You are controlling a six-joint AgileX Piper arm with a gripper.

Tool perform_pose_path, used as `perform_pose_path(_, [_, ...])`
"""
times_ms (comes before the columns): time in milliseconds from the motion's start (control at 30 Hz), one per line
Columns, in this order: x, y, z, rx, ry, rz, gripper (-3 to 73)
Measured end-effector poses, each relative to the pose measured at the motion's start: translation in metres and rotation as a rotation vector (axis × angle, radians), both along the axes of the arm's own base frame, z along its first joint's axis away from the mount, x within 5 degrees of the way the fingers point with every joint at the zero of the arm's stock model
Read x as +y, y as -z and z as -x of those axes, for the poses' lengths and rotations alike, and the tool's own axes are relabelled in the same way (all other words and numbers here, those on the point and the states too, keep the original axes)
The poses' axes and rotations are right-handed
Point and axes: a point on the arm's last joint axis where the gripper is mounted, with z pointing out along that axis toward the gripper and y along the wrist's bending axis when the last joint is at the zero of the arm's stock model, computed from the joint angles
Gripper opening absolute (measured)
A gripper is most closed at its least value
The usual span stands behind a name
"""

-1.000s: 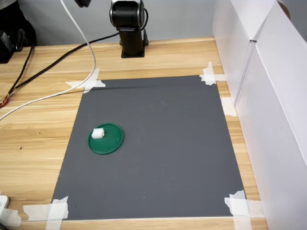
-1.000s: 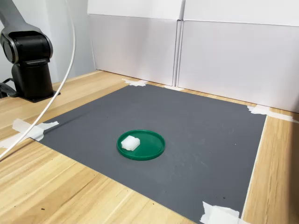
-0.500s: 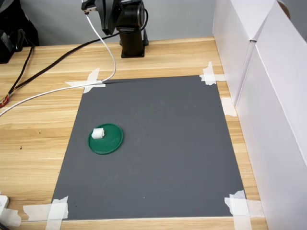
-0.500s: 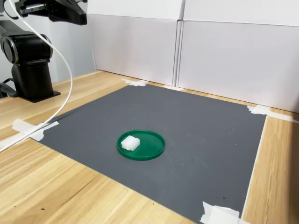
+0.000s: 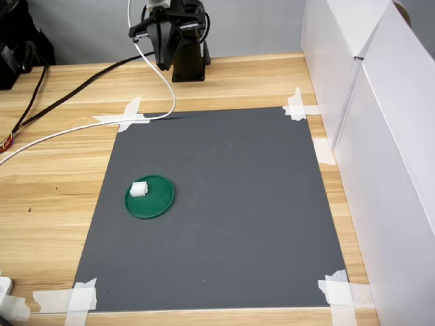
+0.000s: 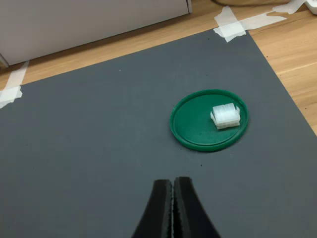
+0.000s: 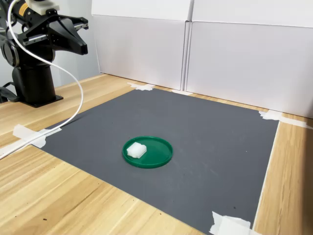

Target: Grasp a white terminal and put it in the green lid.

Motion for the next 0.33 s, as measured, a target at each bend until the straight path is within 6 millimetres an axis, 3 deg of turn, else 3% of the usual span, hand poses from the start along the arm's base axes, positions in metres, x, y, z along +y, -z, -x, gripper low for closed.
perform_pose_path(333, [0.0000,-0.0003,0.0005,-0.005,0.000,0.001,-1.5])
